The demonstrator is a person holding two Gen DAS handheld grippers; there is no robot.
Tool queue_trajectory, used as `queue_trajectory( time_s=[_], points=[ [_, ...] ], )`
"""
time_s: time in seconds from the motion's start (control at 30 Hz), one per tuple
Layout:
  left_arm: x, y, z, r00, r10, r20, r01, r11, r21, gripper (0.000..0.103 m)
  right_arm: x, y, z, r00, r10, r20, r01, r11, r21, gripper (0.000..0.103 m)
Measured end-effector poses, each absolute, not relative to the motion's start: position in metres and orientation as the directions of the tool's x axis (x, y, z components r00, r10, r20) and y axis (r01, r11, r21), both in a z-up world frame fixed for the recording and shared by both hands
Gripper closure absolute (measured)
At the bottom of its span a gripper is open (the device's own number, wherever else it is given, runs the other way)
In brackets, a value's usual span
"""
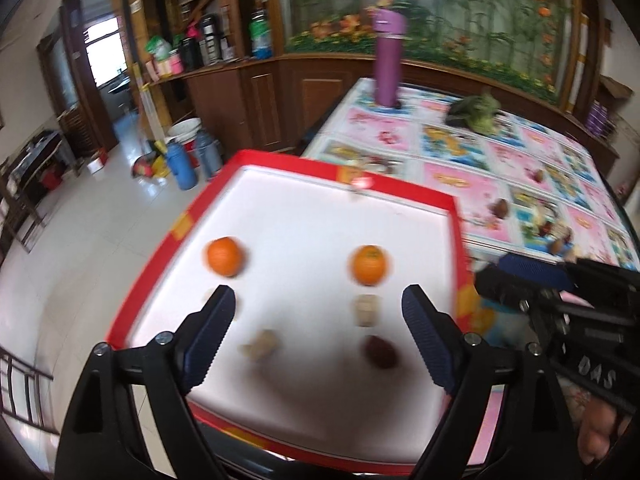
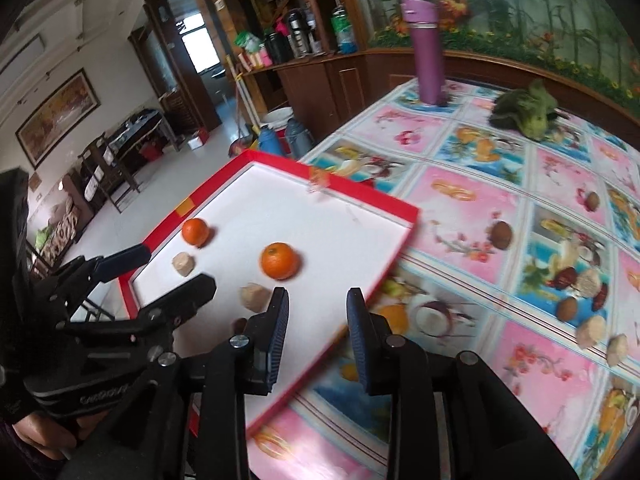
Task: Organize fruits
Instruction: 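Lower the cake and cube into the tray and open both tools, then grasp a round beige cake with the left tool while the right tool grasps another beige piece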
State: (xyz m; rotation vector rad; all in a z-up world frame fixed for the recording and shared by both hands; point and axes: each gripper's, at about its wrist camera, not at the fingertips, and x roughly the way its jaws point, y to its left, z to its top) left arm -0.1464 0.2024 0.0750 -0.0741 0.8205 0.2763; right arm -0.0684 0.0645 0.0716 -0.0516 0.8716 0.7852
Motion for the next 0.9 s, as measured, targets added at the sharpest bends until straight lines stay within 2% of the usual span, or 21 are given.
queue_trajectory(
  time_s=[0.27, 0.63, 0.9],
  points=[
    [-0.131, 0.127, 0.072, 0.64, 0.089, -0.763, -0.091, 0.995, 0.04, 0.017, -0.052, -0.02, 0.067, 0.469, 0.546, -0.695, -0.51, 0.809, 0.291, 0.073],
    [-0.095, 0.053, 0.059, 0.582, -0.022, -0.813, 0.091, 0.995, 0.038, 0.017, -0.023, -0.142, 0.037, 0.564, 0.36, -0.743, -0.272, 0.931, 0.245, 0.072],
    [-0.066, 0.017, 0.056, 0.536, -0.086, -0.84, 0.171, 0.985, 0.008, 0.017, 0.006, -0.144, 0.021, 0.523, 0.351, -0.777, -0.275, 0.932, 0.236, 0.072]
  ],
)
